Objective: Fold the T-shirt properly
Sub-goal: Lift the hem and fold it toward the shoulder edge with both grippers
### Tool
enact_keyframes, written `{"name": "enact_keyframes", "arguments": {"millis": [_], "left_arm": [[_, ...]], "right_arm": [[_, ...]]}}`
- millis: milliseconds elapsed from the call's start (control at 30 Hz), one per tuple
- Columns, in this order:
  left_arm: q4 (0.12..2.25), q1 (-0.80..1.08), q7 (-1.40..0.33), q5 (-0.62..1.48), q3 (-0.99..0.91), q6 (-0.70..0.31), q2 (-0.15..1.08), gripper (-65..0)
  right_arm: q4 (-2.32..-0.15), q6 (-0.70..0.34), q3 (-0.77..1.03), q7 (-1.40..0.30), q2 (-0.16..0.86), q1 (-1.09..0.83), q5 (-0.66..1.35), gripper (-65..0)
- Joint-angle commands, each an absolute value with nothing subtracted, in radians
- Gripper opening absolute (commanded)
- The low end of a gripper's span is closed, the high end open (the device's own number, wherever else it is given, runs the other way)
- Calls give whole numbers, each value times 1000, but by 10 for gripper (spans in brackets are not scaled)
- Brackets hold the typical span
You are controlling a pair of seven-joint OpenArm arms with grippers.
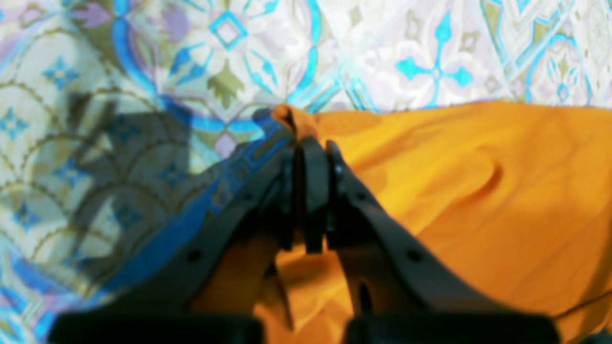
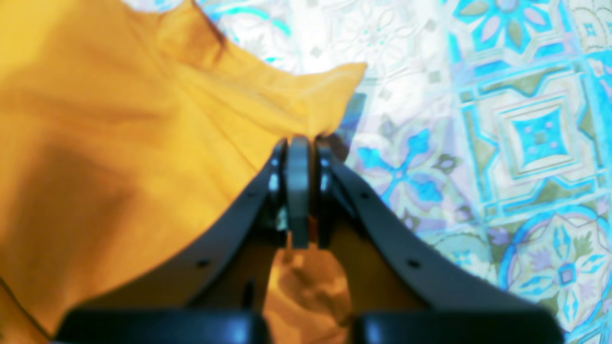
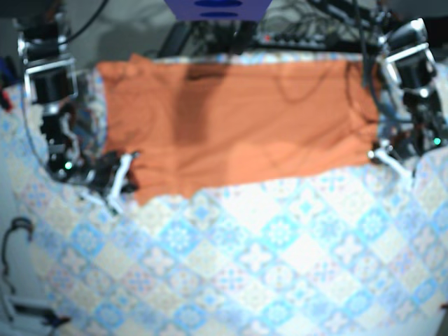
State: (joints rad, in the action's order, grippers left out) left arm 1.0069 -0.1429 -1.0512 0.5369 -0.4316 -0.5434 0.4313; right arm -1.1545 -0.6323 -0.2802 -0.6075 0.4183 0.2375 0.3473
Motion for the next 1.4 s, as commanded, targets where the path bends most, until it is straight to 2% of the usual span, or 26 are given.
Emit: {"name": "enact_keyframes", "arguments": {"millis": [0,400,967,1367], "left_arm": [[1041,-148,-1043,542,-437,-545,464,-650],[1121,-93,-1043,544,-437,-601,467,-650],[1122,-42,-1035,544,-435,-667,513,-650],[1122,-8,-1032,545,-437,-688,515,-650]], "right_arm": [[-1184,-636,-268,-587,435,252,361,-647],[-1293,-641,-142,-624,469,165,361,-647],[-1449,-638,-137,-659,501,22,363,-647],[-1518,-638,19,-661,501,-111,363,-647]]}}
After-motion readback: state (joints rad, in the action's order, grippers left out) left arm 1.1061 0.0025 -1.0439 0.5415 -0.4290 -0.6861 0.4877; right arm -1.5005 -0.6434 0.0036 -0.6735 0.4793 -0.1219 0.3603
